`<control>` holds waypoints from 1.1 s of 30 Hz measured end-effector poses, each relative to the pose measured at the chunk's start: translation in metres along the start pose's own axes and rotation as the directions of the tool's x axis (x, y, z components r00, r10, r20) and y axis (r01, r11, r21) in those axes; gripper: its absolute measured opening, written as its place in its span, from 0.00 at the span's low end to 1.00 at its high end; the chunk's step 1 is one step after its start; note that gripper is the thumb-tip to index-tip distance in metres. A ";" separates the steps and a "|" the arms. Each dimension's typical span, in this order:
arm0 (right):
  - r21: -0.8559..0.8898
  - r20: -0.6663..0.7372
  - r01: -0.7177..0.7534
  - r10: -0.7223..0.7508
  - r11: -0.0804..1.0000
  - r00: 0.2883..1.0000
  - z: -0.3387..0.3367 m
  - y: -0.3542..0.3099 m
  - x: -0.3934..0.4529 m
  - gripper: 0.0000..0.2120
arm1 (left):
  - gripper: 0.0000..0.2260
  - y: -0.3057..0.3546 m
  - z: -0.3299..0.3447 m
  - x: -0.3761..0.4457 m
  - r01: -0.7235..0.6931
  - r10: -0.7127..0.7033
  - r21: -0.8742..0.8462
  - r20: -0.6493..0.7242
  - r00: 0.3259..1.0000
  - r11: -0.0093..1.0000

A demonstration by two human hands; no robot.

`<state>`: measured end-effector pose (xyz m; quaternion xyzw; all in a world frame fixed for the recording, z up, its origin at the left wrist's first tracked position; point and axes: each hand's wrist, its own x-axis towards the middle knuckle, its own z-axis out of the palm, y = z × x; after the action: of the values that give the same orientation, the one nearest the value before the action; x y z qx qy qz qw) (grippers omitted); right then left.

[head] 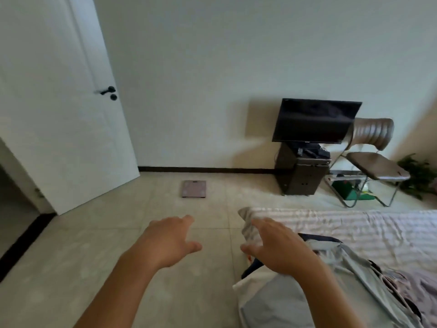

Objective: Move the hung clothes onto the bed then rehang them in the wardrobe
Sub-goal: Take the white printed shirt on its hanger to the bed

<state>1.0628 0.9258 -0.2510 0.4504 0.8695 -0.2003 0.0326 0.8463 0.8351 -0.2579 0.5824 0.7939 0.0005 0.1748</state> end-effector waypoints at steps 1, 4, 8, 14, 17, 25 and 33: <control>-0.018 0.035 0.036 -0.035 0.999 0.999 0.004 -0.016 -0.001 0.30 | 0.30 -0.016 0.001 -0.016 0.045 -0.044 -0.015 0.025 0.999 0.999; -0.065 0.075 0.144 -0.140 0.987 0.987 0.017 -0.068 -0.003 0.32 | 0.29 -0.063 0.001 -0.064 0.179 -0.174 -0.076 0.063 0.983 0.981; -0.099 0.105 0.274 -0.264 0.957 0.959 0.032 -0.140 -0.010 0.31 | 0.29 -0.116 -0.001 -0.126 0.297 -0.291 -0.143 0.058 0.955 0.944; -0.143 0.158 0.444 -0.422 0.885 0.893 0.060 -0.258 -0.028 0.32 | 0.32 -0.203 -0.001 -0.224 0.447 -0.464 -0.266 -0.003 0.886 0.854; -0.134 0.190 0.516 -0.489 0.846 0.851 0.081 -0.325 -0.042 0.34 | 0.30 -0.247 -0.001 -0.282 0.481 -0.519 -0.322 -0.036 0.854 0.815; -0.140 0.293 0.703 -0.649 0.697 0.702 0.151 -0.519 -0.107 0.33 | 0.28 -0.367 0.004 -0.451 0.632 -0.694 -0.396 -0.017 0.720 0.666; -0.104 0.367 0.852 -0.777 0.513 0.512 0.219 -0.683 -0.164 0.30 | 0.31 -0.472 0.030 -0.591 0.762 -0.852 -0.453 0.011 0.523 0.462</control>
<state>0.5888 0.3658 -0.1951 -0.0576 0.9831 -0.1305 0.1146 0.5719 0.1309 -0.2190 0.0800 0.9694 0.1444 0.1819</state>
